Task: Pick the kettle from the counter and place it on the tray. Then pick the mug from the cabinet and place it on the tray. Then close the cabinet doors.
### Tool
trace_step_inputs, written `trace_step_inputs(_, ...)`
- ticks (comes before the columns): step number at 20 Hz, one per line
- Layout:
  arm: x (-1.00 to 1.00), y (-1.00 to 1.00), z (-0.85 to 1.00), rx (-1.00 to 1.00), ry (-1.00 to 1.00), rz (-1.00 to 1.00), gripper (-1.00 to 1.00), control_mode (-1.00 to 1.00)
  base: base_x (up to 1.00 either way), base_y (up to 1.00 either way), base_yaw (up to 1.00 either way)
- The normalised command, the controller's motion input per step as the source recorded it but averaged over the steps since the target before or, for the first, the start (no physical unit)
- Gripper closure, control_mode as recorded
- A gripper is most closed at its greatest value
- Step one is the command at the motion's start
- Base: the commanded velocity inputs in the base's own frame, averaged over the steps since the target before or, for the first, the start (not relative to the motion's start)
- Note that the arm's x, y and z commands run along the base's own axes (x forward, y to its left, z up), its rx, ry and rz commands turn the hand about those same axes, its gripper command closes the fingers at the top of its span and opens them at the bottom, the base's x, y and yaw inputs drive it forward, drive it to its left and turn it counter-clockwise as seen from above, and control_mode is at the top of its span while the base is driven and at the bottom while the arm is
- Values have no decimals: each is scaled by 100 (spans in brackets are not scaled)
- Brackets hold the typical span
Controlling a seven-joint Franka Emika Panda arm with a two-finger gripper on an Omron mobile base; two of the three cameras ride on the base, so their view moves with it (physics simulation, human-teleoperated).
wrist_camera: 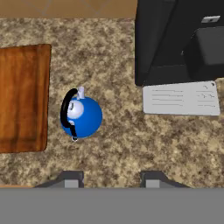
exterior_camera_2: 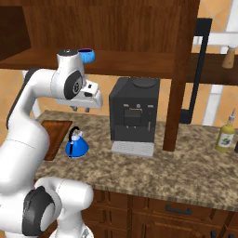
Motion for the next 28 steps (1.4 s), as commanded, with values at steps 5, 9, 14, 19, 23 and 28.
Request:
trace_step_inputs(5,-35,0,2,0,-30,-3,-100,-100,0,0,0)
trace_step_inputs(9,-43,0,31,0,-64,-4,-100,-100,0,0,0)
trace_step_inputs(14,-11,3,52,0,-65,-2,-100,-100,0,0,0)
trace_step_inputs(19,19,30,54,5,-46,-2,-100,-100,0,0,0)
trace_step_inputs(23,31,38,42,7,-41,-2,-100,-100,0,0,0)
trace_step_inputs(28,38,13,55,3,-40,-2,-100,-100,0,0,0)
